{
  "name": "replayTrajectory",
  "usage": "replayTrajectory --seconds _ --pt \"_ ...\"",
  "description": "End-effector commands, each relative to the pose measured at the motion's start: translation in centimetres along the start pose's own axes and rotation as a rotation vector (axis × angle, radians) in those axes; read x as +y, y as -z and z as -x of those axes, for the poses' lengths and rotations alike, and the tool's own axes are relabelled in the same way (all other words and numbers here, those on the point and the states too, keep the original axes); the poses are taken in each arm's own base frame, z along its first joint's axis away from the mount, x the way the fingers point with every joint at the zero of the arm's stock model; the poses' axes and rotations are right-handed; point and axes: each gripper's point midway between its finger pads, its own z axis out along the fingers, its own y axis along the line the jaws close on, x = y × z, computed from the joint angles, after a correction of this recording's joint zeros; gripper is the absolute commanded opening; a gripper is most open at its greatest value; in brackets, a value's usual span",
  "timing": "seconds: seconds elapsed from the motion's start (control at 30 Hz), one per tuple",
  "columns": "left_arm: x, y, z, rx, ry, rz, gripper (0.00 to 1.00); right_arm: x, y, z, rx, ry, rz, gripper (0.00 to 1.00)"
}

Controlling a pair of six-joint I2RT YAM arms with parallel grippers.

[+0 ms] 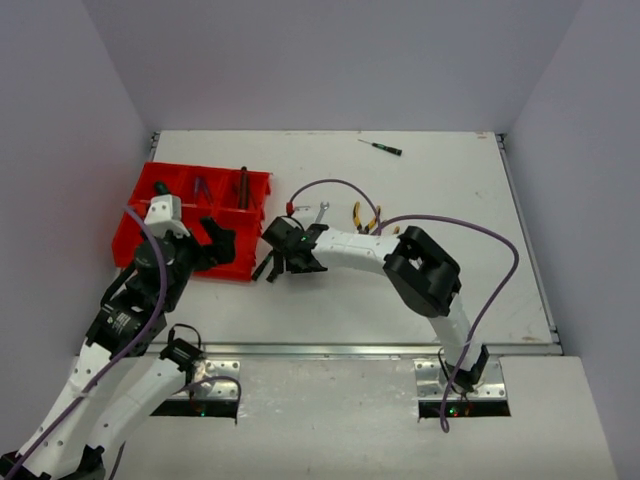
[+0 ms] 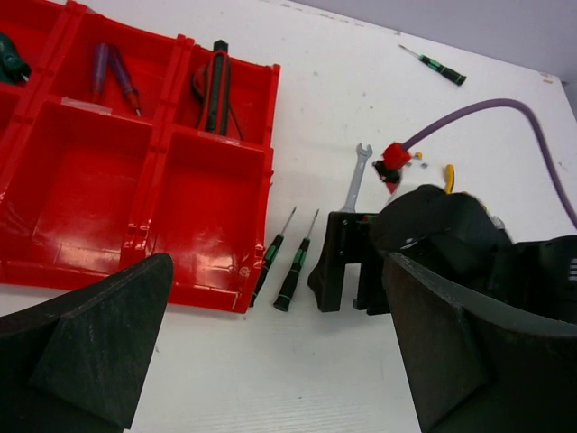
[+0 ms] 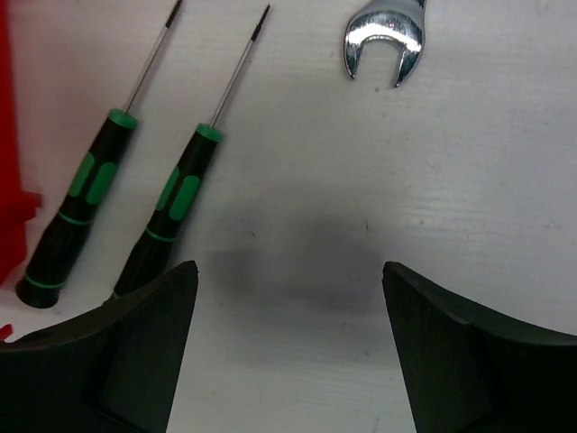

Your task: Sort the tools into containers

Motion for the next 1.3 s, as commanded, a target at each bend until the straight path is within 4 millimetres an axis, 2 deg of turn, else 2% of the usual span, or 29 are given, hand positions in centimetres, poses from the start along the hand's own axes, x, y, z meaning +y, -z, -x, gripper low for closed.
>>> replayTrajectory --seconds 0.0,0.17,0.37,0.5,0.83,1.0,1.1,1.17,1.27 --pt "-1.6 -0.6 0.5 -0.011 -0.007 -0.071 1.0 0.8 0.9 2.7 -0.097 -0.046 -0.032 0.79" --pt "-2.1 -0.4 0.4 -0.005 -0.012 -0.106 1.0 1.7 0.7 2.3 -0.092 -0.027 -0.034 0.78" --pt "-2.3 0.3 0.9 -0.04 -0.003 -0.132 1.0 2.4 2.0 2.1 -0.113 -0.049 0.003 0.78" --pt "-2.4 0.2 0.8 -0.035 -0.004 -0.135 1.0 3.4 2.1 2.9 -0.123 -0.048 0.02 0.78" --pt "-2.6 -0.1 0.5 -0.017 -0.012 -0.14 1.0 3.3 0.0 1.9 -0.091 -0.028 -0.028 0.76" --pt "-2.6 -0.3 0.3 -0.009 -0.014 -0.139 1.0 3.2 -0.8 0.9 -0.066 -0.012 -0.034 0.63" --pt "-2.6 -0.2 0.4 -0.012 -0.013 -0.14 1.0 2.9 -1.2 0.3 -0.047 0.005 -0.033 0.51" --pt "-2.6 -0.2 0.3 -0.01 -0.014 -0.139 1.0 2.5 -1.1 0.1 -0.044 0.011 -0.035 0.39" --pt "-2.6 -0.3 0.3 -0.008 -0.015 -0.137 1.0 1.5 -0.1 -0.1 -0.057 0.006 -0.025 0.29"
